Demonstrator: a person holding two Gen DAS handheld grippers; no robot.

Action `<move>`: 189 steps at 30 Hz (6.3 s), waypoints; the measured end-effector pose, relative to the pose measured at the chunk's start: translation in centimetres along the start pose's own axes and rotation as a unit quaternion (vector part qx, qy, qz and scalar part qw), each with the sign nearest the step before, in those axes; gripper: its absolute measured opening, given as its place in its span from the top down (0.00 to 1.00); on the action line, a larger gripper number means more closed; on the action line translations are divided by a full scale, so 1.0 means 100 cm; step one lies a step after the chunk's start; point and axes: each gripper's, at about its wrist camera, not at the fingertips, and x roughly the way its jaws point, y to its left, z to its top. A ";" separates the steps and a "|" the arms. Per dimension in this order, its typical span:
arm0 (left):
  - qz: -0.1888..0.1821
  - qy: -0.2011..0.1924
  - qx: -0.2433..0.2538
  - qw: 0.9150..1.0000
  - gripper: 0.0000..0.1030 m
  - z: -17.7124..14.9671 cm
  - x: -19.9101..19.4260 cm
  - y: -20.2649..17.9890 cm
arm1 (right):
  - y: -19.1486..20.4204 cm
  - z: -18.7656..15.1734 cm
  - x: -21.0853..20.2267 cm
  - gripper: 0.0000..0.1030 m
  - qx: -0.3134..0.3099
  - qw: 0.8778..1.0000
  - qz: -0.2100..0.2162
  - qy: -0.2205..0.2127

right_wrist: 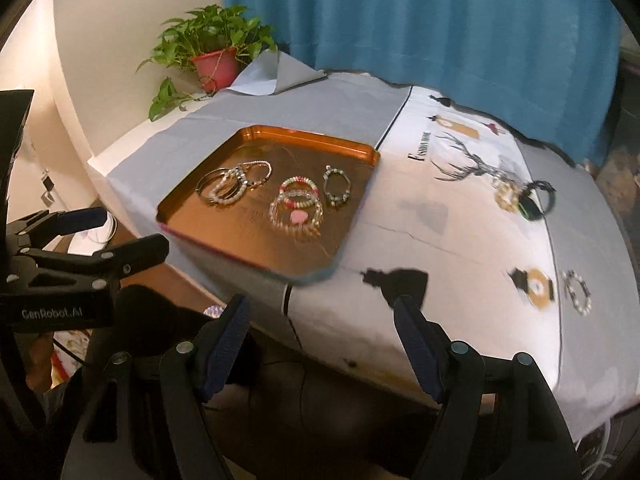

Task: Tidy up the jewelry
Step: 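Withdraw both tools from the tray, then reach the right tool to the black-and-white bone-bead bracelet and grasp it, then grasp the amber bead bracelet with the left tool while the right tool holds the bone-bead bracelet, then carry both bracelets over the copper tray and open both tools to release them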

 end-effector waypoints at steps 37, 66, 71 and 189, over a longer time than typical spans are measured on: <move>-0.010 -0.028 0.072 0.997 0.02 -0.024 -0.062 -0.076 | -0.046 -0.059 -0.081 0.26 0.064 0.996 -0.046 -0.045; -0.038 -0.001 0.120 0.992 0.02 0.108 0.076 -0.190 | -0.277 -0.063 -0.008 0.25 0.226 0.956 -0.186 -0.007; -0.058 0.005 0.117 0.991 0.02 0.141 0.123 -0.215 | -0.324 -0.054 0.015 0.25 0.247 0.947 -0.206 -0.003; -0.135 -0.064 0.043 0.988 0.90 0.056 -0.063 -0.001 | -0.011 0.012 -0.068 0.92 -0.027 0.997 -0.020 -0.070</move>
